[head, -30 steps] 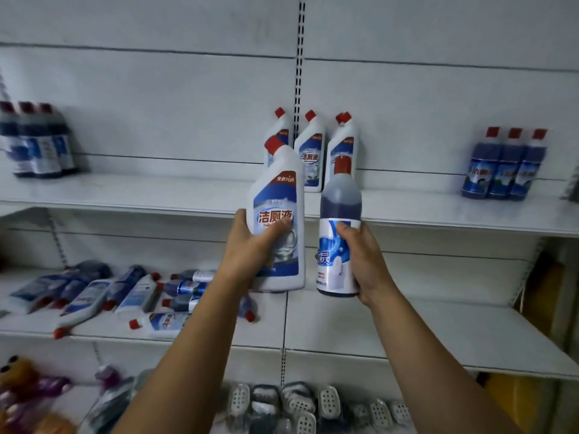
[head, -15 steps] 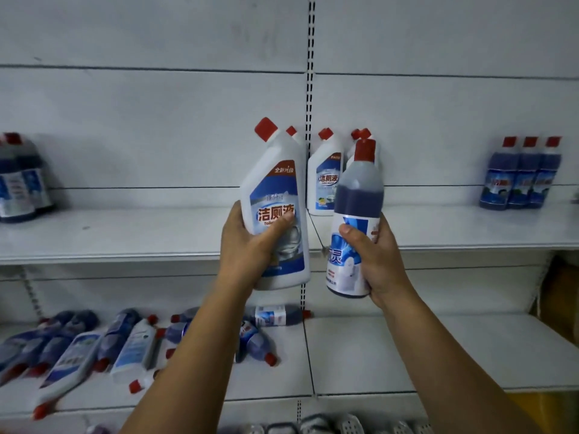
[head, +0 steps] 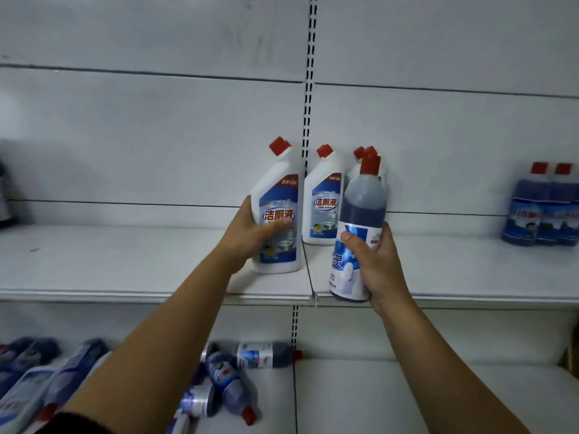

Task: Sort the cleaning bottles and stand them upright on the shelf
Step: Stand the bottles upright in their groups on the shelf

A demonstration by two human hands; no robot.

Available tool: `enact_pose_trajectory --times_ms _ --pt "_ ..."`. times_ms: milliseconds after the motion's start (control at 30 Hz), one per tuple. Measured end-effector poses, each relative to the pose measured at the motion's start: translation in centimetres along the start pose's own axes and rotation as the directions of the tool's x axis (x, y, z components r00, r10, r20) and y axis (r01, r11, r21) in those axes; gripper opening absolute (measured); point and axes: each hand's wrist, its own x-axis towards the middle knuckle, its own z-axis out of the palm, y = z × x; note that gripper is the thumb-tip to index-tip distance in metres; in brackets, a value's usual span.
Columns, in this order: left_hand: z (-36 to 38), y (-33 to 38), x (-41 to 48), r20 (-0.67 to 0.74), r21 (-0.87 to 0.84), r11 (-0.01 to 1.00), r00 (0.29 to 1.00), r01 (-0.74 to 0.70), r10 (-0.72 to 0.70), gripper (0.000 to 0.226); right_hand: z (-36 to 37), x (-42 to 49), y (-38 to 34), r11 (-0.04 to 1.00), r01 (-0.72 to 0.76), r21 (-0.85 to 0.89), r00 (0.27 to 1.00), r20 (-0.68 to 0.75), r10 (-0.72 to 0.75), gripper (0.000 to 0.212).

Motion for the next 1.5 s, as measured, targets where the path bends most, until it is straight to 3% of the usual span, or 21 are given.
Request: enact_pose_trajectory --times_ms 200,433,533,633,733,800,900,967,1133,1367,1500 --pt "-0.3 -1.6 5.3 0.157 0.198 0.978 0.987 -0.062 0.031 0.073 0.0 1.5 1.2 0.991 0.075 -0.114 0.997 0.031 -0.072 0.049" --pt "-0.2 -2.9 9.8 0.235 0.254 0.964 0.972 -0.076 0.015 0.053 0.1 2.2 1.7 0.993 0.068 -0.092 0.996 0.056 -0.063 0.048" --pt "0.0 -3.9 10.8 0.245 0.281 0.956 0.969 -0.084 0.013 0.052 0.1 2.0 2.0 0.991 0.080 -0.104 0.995 0.061 -0.074 0.050" --pt "0.1 -5.3 11.5 0.174 0.314 0.947 0.985 -0.067 0.012 0.078 0.0 2.0 2.1 0.993 0.063 -0.100 0.996 0.068 -0.056 0.048" --pt "0.1 -6.2 11.5 0.157 0.378 0.924 0.988 -0.062 0.002 0.072 0.0 2.2 2.2 0.994 0.065 -0.092 0.996 0.072 -0.059 0.044" --pt "-0.2 -7.0 11.4 0.142 0.538 0.843 0.988 -0.031 -0.054 0.073 -0.1 2.3 2.4 0.993 0.071 -0.096 0.995 0.071 -0.065 0.046" --pt "-0.7 -7.9 11.1 0.052 0.819 0.565 0.968 0.098 -0.244 0.090 0.0 2.3 2.6 0.990 0.087 -0.109 0.994 0.073 -0.080 0.048" --pt "-0.4 -7.6 10.5 -0.007 0.914 0.389 0.964 0.114 -0.265 0.105 0.0 2.3 2.6 0.988 0.103 -0.117 0.993 0.071 -0.095 0.049" --pt "1.3 -6.6 8.5 -0.031 0.962 0.253 0.965 0.099 -0.260 0.078 0.2 2.1 2.5 0.983 0.129 -0.127 0.990 0.067 -0.121 0.057" --pt "-0.4 -5.9 4.9 0.052 0.966 0.256 0.945 0.034 -0.322 0.076 0.8 1.6 2.1 0.980 0.169 -0.107 0.985 0.066 -0.162 0.054" --pt "-3.3 -5.3 1.9 0.125 0.933 0.360 0.945 -0.008 -0.302 0.066 3.2 0.3 0.7 0.984 0.160 -0.075 0.983 0.102 -0.152 0.051"
